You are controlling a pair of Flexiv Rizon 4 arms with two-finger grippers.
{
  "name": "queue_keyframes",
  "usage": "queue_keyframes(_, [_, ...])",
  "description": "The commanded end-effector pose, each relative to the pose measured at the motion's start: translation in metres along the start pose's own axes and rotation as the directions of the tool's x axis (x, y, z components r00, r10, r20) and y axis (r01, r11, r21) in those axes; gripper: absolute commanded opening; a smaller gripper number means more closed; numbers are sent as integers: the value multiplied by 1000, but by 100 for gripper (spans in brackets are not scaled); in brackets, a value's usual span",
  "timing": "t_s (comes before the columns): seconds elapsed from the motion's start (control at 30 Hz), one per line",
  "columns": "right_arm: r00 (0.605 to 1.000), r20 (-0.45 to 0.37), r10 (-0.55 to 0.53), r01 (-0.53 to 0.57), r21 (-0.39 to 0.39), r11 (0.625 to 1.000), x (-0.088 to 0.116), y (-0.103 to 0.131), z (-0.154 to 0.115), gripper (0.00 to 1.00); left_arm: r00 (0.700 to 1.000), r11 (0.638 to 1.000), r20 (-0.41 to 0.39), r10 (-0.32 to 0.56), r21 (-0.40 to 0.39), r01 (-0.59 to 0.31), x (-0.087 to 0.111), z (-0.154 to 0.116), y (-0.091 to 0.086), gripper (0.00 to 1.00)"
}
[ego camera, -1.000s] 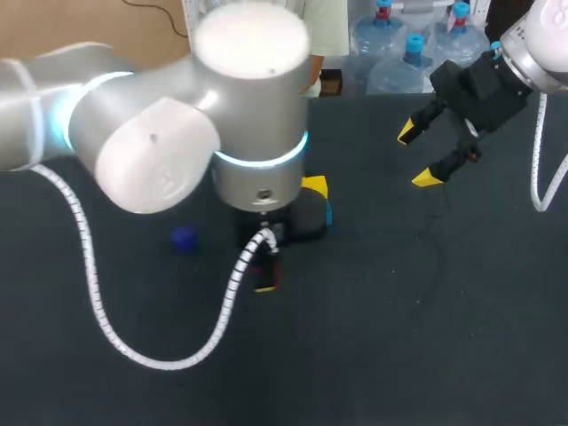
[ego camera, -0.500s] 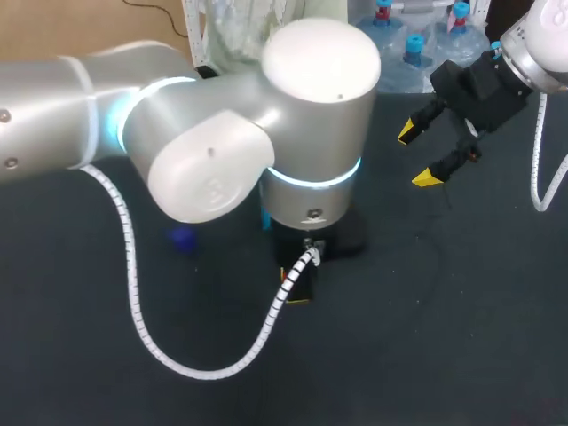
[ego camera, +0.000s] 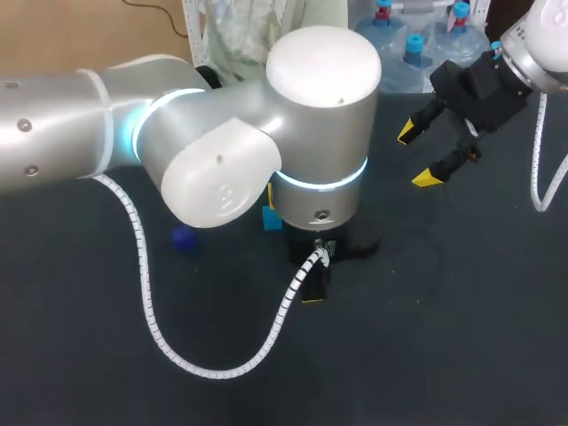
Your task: Place the blue cubes, place green cubes on the blue cubes, place the yellow cubes on the green cubes, then place the red cubes on the yellow cubes, and place purple cube on the red cubes.
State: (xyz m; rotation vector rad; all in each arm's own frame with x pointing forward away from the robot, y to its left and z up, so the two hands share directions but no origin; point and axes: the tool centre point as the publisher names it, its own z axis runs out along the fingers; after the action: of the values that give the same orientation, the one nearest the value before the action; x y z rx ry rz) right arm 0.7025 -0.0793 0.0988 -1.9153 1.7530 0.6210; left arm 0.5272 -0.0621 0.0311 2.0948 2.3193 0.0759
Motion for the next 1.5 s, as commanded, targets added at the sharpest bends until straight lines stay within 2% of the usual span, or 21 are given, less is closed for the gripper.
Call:
queue_keyframes(0.03, [1000, 1, -1, 1, 0, 1000, 0, 0, 0, 100, 1000, 1000, 1, 8, 4, -8, -4, 2, 3, 2])
queue_keyframes(0.4, [1000, 1, -1, 1, 0, 1000, 0, 0, 0, 100, 999, 999, 10, 44, -8, -44, -16, 10, 15, 9])
queue_keyframes(0.8, [1000, 1, -1, 1, 0, 1000, 0, 0, 0, 100, 997, 998, 33, 68, 1, -68, -25, 12, 15, 16])
queue_keyframes(1.17, [1000, 1, -1, 1, 0, 1000, 0, 0, 0, 100, 993, 995, 63, 103, -5, -103, -42, 15, 21, 11])
queue_keyframes(1.23, [1000, 1, -1, 1, 0, 1000, 0, 0, 0, 100, 992, 994, 63, 108, -4, -108, -43, 15, 20, 13])
queue_keyframes(1.3, [1000, 1, -1, 1, 0, 1000, 0, 0, 0, 100, 992, 994, 61, 111, -3, -111, -43, 15, 20, 22])
queue_keyframes(1.33, [1000, 1, -1, 1, 0, 1000, 0, 0, 0, 100, 992, 994, 58, 112, -1, -112, -43, 15, 20, 38])
queue_keyframes(1.4, [1000, 1, -1, 1, 0, 1000, 0, 0, 0, 100, 992, 994, 56, 111, 6, -111, -43, 15, 20, 100])
queue_keyframes(1.5, [1000, 1, -1, 1, 0, 1000, 0, 0, 0, 100, 993, 994, 52, 105, 13, -106, -42, 15, 20, 100])
